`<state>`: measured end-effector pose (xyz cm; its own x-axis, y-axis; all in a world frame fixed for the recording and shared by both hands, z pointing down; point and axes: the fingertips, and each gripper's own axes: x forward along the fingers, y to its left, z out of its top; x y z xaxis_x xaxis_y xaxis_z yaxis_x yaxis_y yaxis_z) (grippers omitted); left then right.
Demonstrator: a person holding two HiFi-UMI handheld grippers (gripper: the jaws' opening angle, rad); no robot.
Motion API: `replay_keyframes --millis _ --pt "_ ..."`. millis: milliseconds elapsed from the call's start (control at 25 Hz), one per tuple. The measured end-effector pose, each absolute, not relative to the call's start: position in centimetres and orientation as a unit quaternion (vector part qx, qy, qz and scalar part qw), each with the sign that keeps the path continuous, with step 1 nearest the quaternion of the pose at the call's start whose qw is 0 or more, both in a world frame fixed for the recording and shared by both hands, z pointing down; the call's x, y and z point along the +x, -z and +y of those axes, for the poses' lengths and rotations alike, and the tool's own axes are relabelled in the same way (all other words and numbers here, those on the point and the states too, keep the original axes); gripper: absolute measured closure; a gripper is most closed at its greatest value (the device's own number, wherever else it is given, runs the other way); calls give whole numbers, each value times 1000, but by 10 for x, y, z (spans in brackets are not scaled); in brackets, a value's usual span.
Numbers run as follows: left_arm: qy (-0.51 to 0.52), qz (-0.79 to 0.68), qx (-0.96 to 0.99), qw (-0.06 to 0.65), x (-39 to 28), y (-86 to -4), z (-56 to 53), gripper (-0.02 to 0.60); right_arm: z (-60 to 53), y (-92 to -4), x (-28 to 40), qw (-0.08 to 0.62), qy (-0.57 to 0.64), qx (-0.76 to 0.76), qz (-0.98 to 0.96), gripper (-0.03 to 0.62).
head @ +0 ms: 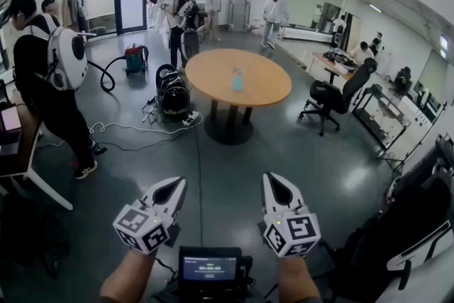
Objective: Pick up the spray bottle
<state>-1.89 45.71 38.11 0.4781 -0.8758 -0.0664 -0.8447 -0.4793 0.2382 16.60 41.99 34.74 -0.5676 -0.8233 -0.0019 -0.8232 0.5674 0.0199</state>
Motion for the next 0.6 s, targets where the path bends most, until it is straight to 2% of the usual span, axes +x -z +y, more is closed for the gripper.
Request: replay_keyframes --millis 600 --pt "74 -506 856 78 -26 -384 455 589 419 -353 161 0 -1 466 -885 584"
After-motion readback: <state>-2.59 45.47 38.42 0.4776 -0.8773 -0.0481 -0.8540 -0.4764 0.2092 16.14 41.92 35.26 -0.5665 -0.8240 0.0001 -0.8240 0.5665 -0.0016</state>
